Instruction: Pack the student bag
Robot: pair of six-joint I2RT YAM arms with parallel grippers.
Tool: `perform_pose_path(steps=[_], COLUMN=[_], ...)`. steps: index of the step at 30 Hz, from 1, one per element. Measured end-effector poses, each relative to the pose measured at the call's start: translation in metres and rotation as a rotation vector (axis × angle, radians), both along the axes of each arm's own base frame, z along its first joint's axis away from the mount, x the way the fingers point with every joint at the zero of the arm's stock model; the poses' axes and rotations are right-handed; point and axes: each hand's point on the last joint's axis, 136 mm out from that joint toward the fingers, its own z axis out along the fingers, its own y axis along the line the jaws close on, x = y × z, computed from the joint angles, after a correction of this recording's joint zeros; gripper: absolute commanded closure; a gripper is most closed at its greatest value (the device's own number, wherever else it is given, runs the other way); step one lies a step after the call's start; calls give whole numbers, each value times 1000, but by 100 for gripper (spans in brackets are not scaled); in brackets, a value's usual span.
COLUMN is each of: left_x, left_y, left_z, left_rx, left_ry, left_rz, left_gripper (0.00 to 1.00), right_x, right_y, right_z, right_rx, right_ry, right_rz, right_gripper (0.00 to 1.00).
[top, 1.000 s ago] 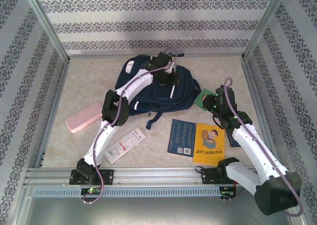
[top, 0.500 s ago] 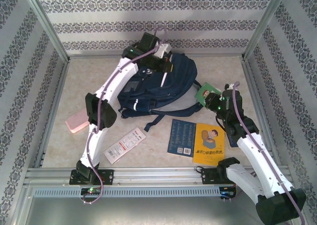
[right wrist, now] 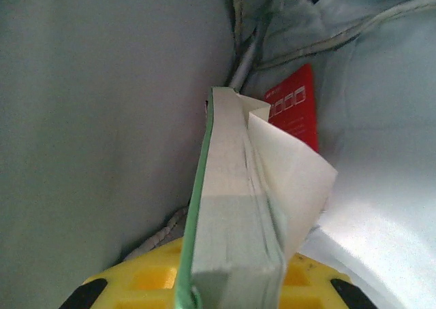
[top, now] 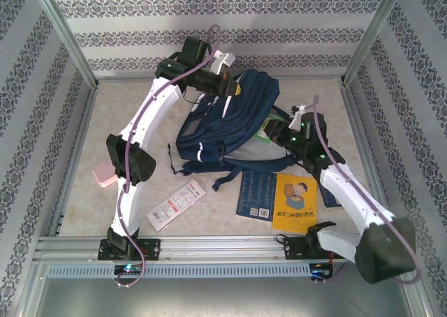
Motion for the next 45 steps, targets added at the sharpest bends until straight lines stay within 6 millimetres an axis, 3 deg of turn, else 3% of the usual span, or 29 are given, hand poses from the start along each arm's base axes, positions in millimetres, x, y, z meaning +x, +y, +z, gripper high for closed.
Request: perform_pose_path(steps=[7,11,12,14,15,18,20,24,29,32,37,39,42,45], left_x=[0,1,1,2,4,8,13,22,32,37,44,49,57,64], left_y=[-2,-5,-6,-7,-6,-1,5,17,29,34,33,27,18,13], left_z=[5,9,10,11,11,12,11,8,6,5,-8,-20,-39,-57], left_rx=[-34,-62,-68,-73,-74,-77,-77,-73,-67,-62,-54,-47,-28,7], left_ry=[-2,1,1,0,-1,-5,-5,-1,-4,-3,28,46,58,77], left_rz=[-19,-22,-23,-21,-17,-3,12,40,76,98,117,125,136,164], left_gripper=[100,100,100,100,100,100,100,100,100,100,93,83,53,43], right_x=[40,65,72,84,91,110,113,112,96,86,54,34,12,0], right_y=[28,66,77,99,108,134,136,128,99,75,16,-12,-37,-51], right_z=[-42,-61,-65,-76,-80,-94,-99,-93,-49,-8,6,4,4,12], right_rx=[48,66,73,80,88,99,96,54,-21,-82,-242,-299,-356,-393], right_ry=[140,174,181,189,194,200,200,169,58,-40,-46,-45,-50,-65], right_rz=[30,77,86,104,108,115,104,83,45,-9,-213,-297,-363,-403], right_gripper=[100,100,92,56,43,24,19,7,4,7,12,13,13,11])
